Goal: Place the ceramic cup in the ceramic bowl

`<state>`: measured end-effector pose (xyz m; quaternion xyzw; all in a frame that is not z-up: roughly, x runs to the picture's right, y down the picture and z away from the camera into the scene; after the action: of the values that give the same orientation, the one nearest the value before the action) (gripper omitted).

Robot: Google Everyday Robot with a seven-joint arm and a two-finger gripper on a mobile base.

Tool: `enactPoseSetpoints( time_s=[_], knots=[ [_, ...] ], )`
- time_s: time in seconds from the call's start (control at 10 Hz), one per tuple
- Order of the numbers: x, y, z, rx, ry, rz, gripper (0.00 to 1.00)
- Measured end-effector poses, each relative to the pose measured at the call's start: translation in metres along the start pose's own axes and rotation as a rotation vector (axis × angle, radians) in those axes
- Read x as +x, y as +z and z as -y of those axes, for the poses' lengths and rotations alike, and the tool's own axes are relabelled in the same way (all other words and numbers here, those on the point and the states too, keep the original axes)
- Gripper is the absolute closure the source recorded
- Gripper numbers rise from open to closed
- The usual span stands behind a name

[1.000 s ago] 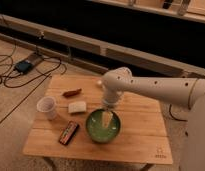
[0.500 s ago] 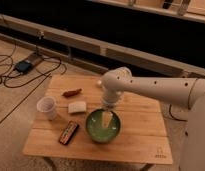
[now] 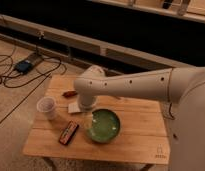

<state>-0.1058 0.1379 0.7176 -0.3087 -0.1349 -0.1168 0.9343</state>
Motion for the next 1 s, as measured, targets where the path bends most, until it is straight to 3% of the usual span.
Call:
enactPoseSetpoints(
  time_s=[0.6, 1.0],
  knots=[
    [-0.106, 0.015, 0.024, 0.030, -0.262, 0.006, 0.20],
    [-0.139, 0.035, 0.043, 0.019, -0.365, -0.003, 0.20]
  ],
)
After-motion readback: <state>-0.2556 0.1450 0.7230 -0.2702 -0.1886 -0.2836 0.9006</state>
